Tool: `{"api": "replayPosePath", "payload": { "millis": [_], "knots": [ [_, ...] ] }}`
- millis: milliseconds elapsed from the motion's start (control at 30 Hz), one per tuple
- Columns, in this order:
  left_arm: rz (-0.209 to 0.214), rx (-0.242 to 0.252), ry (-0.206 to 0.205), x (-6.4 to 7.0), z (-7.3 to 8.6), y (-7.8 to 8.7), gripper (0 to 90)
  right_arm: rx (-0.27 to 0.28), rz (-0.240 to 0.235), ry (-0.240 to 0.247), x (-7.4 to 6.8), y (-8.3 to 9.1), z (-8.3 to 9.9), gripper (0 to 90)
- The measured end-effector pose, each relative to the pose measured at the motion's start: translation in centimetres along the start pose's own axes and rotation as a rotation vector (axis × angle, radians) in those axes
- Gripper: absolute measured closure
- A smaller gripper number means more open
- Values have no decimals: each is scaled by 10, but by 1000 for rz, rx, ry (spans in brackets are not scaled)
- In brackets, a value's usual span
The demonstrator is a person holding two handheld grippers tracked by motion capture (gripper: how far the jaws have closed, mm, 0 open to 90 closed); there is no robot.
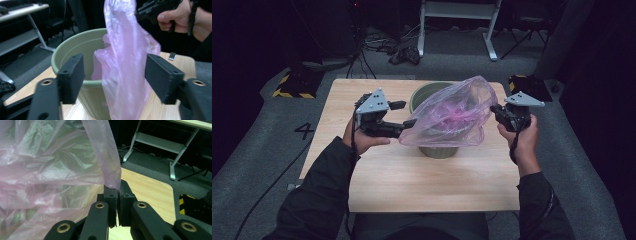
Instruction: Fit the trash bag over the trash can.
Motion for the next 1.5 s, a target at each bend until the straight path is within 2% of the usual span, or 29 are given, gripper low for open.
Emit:
{"api": "replayPosePath", "payload": {
  "millis": [67, 133, 167, 233, 300, 367, 433, 500, 567, 633, 700, 767, 800, 867, 1000, 1067, 1133, 1200, 1267, 1333, 1500],
  "knots": [
    [38, -14, -9, -3, -1, -10, 467, -7, 8, 17, 1, -3, -4, 872],
    [30, -33, -26, -6, 1, -19, 579, -14, 1, 12, 2, -7, -7, 873],
    [21, -43, -41, -8, 2, -22, 647, -18, -2, 18, 3, -9, -8, 873],
    [-33, -57, -76, -13, 4, -28, 764, -31, 4, 35, 3, -13, -12, 873],
    [-49, -52, -63, -21, 6, -33, 843, -40, 17, 53, 5, -18, -15, 873],
    [-69, -58, -57, -29, 9, -39, 892, -47, 9, 48, 6, -23, -18, 875],
    [-83, -65, -59, -36, 11, -44, 900, -57, 13, 56, 8, -27, -21, 879],
    [-101, -74, -35, -43, 14, -51, 900, -67, 6, 53, 9, -32, -22, 880],
    [-127, -85, -31, -52, 18, -57, 900, -82, 13, 57, 12, -38, -22, 881],
    [-121, -83, 19, -62, 22, -62, 900, -93, 8, 47, 15, -44, -22, 885],
    [-143, -90, 43, -70, 27, -69, 900, -102, -4, 28, 18, -50, -20, 888],
    [-140, -92, 66, -77, 32, -77, 900, -108, -18, 16, 20, -57, -19, 892],
    [-151, -105, 70, -79, 35, -81, 900, -116, -22, 15, 21, -61, -18, 892],
    [-144, -113, 118, -85, 43, -90, 900, -122, -38, -5, 24, -69, -16, 896],
    [-146, -135, 159, -91, 53, -105, 900, -134, -52, -32, 29, -79, -11, 897],
    [-160, -166, 157, -93, 59, -113, 900, -136, -68, -48, 31, -84, -8, 897],
    [-136, -180, 185, -93, 65, -120, 900, -137, -81, -65, 33, -88, -4, 898],
    [-138, -196, 190, -92, 69, -126, 900, -141, -95, -76, 33, -93, 0, 898],
    [-124, -218, 191, -90, 76, -131, 900, -146, -112, -94, 33, -97, 5, 898],
    [-100, -231, 213, -89, 81, -135, 900, -148, -129, -113, 33, -101, 10, 899],
    [-70, -272, 202, -81, 101, -137, 900, -166, -157, -141, 33, -106, 27, 900]
  ]
}}
Point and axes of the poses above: each handheld gripper's, and its own axes: y roughly backward along the jaws, z roughly out of its underside, x roughly to its right, the point moved 4 cm from there along -y, roughly forward along the jaws, and after that the axes turned 11 degrees about -z, right-handed, at the moved point
